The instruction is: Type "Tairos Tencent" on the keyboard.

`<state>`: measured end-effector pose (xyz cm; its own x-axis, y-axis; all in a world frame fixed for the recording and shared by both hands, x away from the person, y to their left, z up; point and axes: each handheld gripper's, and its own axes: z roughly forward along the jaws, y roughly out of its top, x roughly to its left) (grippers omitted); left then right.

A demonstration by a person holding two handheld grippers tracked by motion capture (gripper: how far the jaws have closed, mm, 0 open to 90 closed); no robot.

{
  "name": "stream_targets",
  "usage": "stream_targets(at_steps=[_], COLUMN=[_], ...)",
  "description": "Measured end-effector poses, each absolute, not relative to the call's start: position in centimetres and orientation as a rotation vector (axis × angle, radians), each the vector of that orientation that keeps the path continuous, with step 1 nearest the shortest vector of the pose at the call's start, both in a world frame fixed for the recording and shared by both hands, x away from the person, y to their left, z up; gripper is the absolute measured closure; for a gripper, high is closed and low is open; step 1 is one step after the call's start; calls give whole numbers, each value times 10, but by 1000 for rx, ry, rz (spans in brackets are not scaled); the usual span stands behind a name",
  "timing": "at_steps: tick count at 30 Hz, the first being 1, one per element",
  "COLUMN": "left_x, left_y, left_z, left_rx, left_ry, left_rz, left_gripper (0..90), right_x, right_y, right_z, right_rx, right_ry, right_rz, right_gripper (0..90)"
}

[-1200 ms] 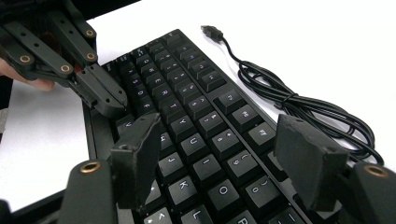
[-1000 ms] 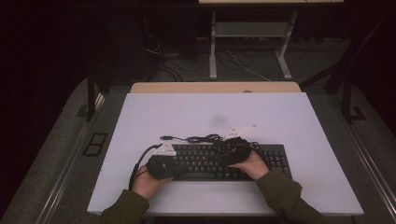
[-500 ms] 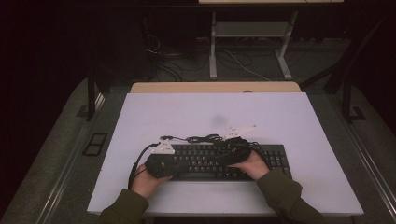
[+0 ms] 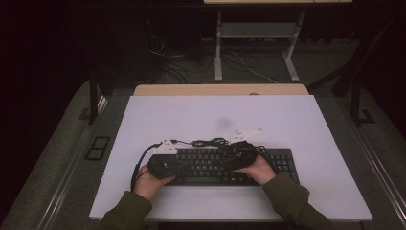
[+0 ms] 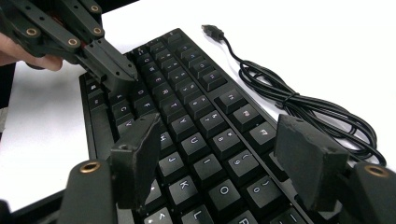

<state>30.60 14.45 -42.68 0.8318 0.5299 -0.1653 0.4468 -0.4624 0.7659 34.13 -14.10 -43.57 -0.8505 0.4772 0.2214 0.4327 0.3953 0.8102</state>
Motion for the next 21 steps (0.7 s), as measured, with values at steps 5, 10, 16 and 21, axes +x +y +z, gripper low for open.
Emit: stream_targets(at_steps=[5,10,16,21], left_x=[309,313,320,323], left_y=[146,147,150,150], left_z=[-427,-427,-429,-431], left_rx=[2120,2116,2119,2117], left_ry=[729,745,760,771], left_rz=[134,150,170,174], left_gripper=[894,894,894,894], right_x=[341,342,342,342], right_y=[-141,-141,-142,-141], right_z=[-436,-436,-435,-436], right_rx=[844,842,846,845], right_ry=[2584,2581,2580,2581], right_rz=[1477,1478,1477,1478], right_gripper=[315,315,315,315])
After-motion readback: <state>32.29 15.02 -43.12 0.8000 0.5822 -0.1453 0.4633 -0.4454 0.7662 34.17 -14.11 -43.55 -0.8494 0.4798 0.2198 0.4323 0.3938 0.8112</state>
